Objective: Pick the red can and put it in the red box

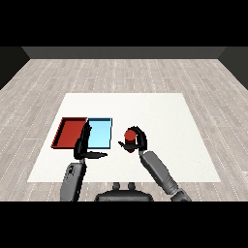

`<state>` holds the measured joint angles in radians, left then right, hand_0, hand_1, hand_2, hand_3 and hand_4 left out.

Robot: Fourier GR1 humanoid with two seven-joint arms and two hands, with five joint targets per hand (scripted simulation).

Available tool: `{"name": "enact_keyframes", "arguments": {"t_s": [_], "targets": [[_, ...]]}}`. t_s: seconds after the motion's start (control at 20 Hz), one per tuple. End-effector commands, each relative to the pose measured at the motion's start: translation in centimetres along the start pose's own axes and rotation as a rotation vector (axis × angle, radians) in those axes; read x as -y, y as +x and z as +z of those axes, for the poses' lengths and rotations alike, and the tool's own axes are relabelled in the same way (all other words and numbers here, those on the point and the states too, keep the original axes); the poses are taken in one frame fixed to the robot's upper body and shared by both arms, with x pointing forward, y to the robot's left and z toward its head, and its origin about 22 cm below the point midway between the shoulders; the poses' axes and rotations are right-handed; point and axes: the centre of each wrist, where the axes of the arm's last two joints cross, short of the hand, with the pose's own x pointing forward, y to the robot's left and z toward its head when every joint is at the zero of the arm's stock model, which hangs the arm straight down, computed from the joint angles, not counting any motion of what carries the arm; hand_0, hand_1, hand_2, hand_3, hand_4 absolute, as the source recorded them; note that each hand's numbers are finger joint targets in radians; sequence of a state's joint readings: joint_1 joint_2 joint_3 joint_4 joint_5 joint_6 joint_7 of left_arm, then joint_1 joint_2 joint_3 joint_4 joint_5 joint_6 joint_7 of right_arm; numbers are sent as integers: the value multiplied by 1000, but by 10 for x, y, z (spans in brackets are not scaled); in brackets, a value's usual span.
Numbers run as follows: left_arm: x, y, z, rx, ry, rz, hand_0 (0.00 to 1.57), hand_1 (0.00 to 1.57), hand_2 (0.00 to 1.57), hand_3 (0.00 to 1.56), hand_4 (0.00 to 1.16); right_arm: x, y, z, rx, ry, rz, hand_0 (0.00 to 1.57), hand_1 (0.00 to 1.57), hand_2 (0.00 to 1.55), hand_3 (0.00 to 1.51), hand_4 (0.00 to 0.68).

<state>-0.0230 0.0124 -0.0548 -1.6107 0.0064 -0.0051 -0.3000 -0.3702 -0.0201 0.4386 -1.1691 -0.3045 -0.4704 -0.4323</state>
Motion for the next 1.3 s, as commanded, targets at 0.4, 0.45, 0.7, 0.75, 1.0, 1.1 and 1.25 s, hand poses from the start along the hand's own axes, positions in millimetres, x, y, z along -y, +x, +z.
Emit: {"name": "enact_keyframes", "arguments": {"t_s": [0.4,0.45,0.7,0.75,1.0,1.1,1.25], "targets": [[67,1,-27,-52,-102,77,0,0,0,0,0,45,36,-21,44,10,-14,1417,1417,1438,1418,652],[72,-15,-12,-56,-121,75,0,0,0,0,0,5,21,-27,35,24,-53,1417,1417,1438,1418,652],[99,-4,-21,-66,-184,101,0,0,0,0,0,29,25,-32,79,32,-29,1410,1410,1425,1413,645],[102,3,-25,-65,-171,111,0,0,0,0,0,25,32,-43,66,33,-46,1405,1405,1422,1410,640],[109,0,-19,-70,-187,95,0,0,0,0,0,10,27,-28,95,95,-55,1376,1376,1404,1398,626],[113,-22,-24,-78,-204,86,0,0,0,0,0,4,34,-12,83,100,-59,1384,1384,1410,1402,619],[111,-13,-36,-80,-189,86,0,0,0,0,0,-9,41,-27,113,126,-81,1398,1398,1415,1401,615]]}}
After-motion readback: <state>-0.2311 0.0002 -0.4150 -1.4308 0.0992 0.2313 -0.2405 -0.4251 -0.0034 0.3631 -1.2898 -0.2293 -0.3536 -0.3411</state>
